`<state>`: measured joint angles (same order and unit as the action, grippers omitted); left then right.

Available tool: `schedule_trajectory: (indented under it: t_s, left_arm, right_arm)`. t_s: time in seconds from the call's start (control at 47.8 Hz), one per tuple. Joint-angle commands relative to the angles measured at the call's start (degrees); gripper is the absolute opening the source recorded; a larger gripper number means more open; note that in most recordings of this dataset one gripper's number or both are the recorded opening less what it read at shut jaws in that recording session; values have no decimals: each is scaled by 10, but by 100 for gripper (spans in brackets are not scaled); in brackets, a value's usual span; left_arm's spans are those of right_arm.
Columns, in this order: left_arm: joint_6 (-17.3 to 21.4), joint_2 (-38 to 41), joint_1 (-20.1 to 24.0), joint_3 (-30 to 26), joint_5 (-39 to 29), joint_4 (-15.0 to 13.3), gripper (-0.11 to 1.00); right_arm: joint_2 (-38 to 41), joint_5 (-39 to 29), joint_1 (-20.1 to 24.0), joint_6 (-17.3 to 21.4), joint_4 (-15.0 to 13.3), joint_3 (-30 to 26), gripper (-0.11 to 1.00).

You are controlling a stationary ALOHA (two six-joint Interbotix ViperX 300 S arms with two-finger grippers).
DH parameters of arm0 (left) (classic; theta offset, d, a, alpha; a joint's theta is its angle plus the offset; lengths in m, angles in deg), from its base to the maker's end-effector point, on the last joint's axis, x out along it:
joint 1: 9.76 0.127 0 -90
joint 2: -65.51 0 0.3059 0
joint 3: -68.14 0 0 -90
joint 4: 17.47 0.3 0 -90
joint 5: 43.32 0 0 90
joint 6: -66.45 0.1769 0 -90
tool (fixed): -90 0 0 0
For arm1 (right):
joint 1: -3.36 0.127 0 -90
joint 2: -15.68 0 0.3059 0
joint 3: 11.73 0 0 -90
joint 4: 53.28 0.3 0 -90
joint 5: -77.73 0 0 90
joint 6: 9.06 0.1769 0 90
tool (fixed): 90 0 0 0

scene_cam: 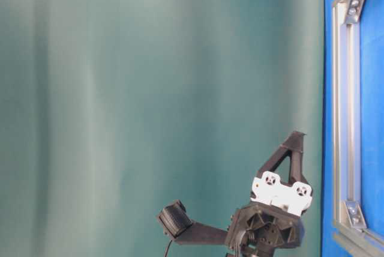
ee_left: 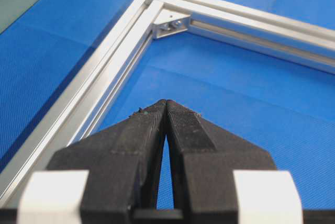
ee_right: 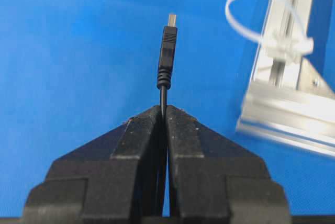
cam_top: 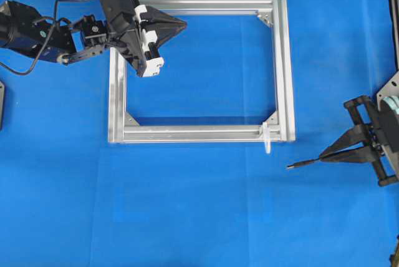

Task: Insert the wire through the string loop located on the right side.
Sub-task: 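Move the held cable right and aim the plug at the white zip-tie loop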

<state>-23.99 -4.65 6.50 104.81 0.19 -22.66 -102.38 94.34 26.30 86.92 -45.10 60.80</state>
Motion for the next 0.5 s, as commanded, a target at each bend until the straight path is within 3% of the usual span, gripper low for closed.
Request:
schedule_trajectory:
  t_s: [0.0, 0.23, 0.481]
  left_arm:
    - [1, -18, 1, -5, 4, 1, 0]
    - [0, -18, 0, -6, 4, 2, 0]
    - [0, -18, 1, -6, 6, 2, 0]
  right_arm:
    - [-9, -1, 2, -1, 2, -1, -4]
    - [-2, 4, -5, -1, 2, 1, -4]
    - [1, 7, -63, -4, 2, 1, -4]
